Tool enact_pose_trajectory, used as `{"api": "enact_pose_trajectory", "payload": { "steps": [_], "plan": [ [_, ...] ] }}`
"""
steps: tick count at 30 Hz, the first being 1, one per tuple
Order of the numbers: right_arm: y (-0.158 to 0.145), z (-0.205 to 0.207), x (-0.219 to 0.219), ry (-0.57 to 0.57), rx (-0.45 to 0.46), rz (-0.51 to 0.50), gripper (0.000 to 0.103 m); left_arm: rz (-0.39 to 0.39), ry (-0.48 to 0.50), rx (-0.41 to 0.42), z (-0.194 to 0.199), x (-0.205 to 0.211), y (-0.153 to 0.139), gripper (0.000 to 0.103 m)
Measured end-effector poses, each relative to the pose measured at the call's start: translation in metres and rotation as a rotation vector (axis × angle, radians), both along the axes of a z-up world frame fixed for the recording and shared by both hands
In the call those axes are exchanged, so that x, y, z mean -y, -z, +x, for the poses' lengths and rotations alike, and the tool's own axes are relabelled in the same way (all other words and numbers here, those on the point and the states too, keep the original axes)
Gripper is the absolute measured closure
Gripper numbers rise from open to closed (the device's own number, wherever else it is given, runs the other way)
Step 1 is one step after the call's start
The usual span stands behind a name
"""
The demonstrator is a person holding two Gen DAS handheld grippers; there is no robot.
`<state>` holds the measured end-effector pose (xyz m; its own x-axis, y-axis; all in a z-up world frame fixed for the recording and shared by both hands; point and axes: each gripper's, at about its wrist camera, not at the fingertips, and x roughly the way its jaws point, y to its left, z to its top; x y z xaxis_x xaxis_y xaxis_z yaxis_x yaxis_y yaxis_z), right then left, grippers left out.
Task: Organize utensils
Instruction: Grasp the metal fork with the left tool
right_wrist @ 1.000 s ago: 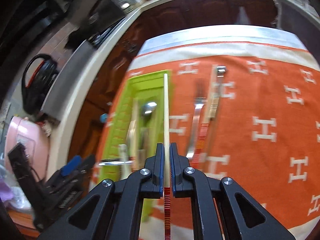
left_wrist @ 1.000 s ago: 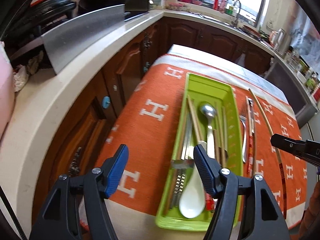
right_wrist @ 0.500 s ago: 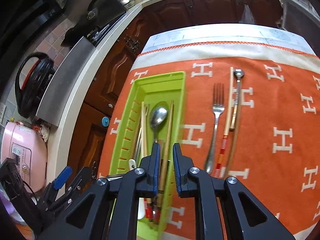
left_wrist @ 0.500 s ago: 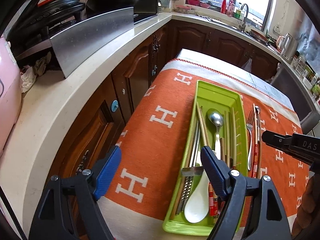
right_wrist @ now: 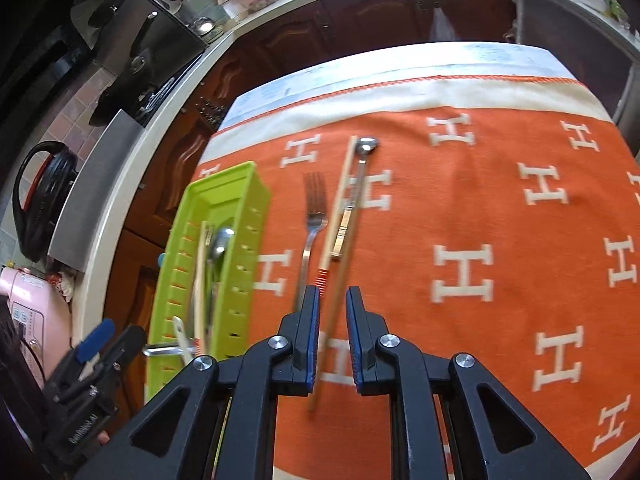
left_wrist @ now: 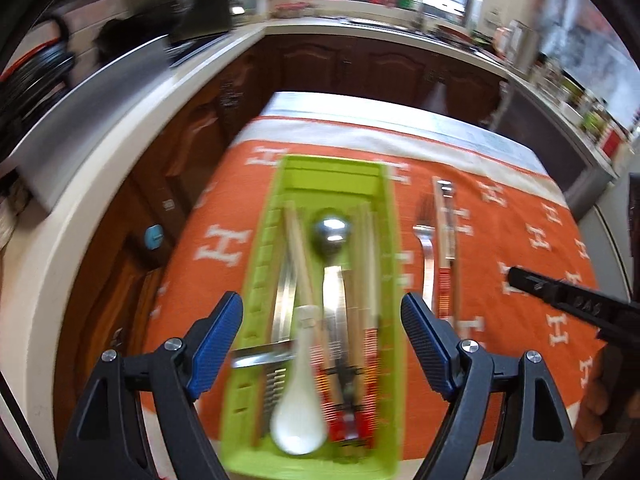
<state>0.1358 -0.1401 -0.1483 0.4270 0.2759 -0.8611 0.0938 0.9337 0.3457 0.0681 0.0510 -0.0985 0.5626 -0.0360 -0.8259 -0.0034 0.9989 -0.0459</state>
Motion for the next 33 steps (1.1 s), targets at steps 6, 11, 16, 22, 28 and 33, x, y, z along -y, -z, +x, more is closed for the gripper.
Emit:
{"api": "enact_pose_trajectory", "payload": {
  "steps": [6,11,16,22,28,33],
  "plan": [
    [0.014,-0.013,0.033,0.017,-0.005,0.014,0.089,-0.057,0.127,-0.045,0.032,0.041,0.006,0.045],
    [0.021,-0.014,0.053,0.042,-0.016,0.045,0.089,-0.123,0.178,-0.184,0.073,0.064,0.031,0.074],
    [0.026,-0.009,0.071,0.072,-0.02,0.084,0.089,-0.111,0.211,-0.284,0.105,0.085,0.053,0.085],
    [0.03,-0.004,0.076,0.077,-0.022,0.107,0.089,-0.067,0.202,-0.354,0.13,0.098,0.074,0.088],
    [0.033,-0.001,0.075,0.075,-0.022,0.125,0.089,-0.014,0.182,-0.379,0.138,0.103,0.088,0.089],
    [0.034,0.001,0.074,0.069,-0.02,0.127,0.089,0.05,0.191,-0.372,0.137,0.112,0.091,0.089]
  ]
}}
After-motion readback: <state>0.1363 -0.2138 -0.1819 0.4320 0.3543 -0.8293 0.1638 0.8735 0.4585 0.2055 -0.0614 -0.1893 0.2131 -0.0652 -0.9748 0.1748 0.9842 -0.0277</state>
